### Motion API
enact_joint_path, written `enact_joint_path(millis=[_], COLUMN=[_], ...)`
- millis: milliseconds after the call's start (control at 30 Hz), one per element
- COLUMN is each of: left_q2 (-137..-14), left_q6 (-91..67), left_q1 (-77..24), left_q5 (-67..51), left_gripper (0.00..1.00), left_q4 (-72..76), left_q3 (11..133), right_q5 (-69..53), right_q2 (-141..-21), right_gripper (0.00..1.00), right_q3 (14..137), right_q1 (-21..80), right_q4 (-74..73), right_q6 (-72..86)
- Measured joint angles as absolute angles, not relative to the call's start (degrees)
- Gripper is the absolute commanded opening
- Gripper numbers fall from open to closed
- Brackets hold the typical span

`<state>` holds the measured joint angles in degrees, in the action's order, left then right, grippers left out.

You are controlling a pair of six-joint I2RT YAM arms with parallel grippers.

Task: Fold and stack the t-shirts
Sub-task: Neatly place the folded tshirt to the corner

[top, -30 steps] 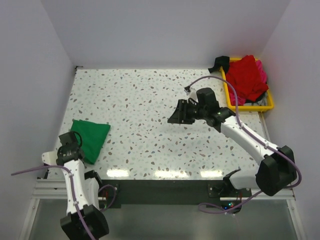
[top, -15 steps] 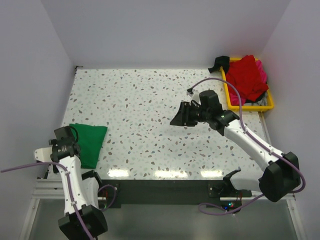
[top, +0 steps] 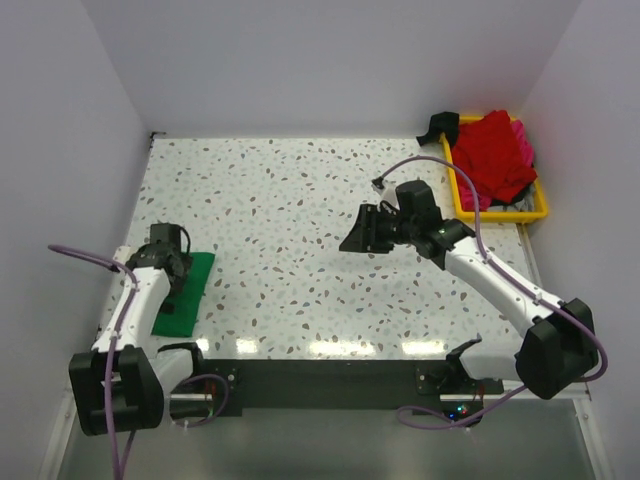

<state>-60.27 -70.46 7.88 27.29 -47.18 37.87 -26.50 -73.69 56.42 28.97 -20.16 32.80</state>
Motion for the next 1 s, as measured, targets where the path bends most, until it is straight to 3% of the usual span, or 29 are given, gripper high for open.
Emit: enact_joint_path(millis=[467,1000], left_q2=[-72.2,-79.9], left_q6=[-71.5,-62.7], left_q1=[5.3,13.1], left_q5=[28.4,28.7], left_gripper=[1.00,1.00], left_q4=[-41.0,-31.9], left_q3=[37.7,38.5], right_q5=[-26.5,-26.4], right_q2=[-73.9,-75.7], right_gripper=[0.50,0.50], right_q3=[56.4,56.4], right_q1=[29.0,29.0], right_q4=[-20.0,-20.0], right_q6=[32.7,31.8])
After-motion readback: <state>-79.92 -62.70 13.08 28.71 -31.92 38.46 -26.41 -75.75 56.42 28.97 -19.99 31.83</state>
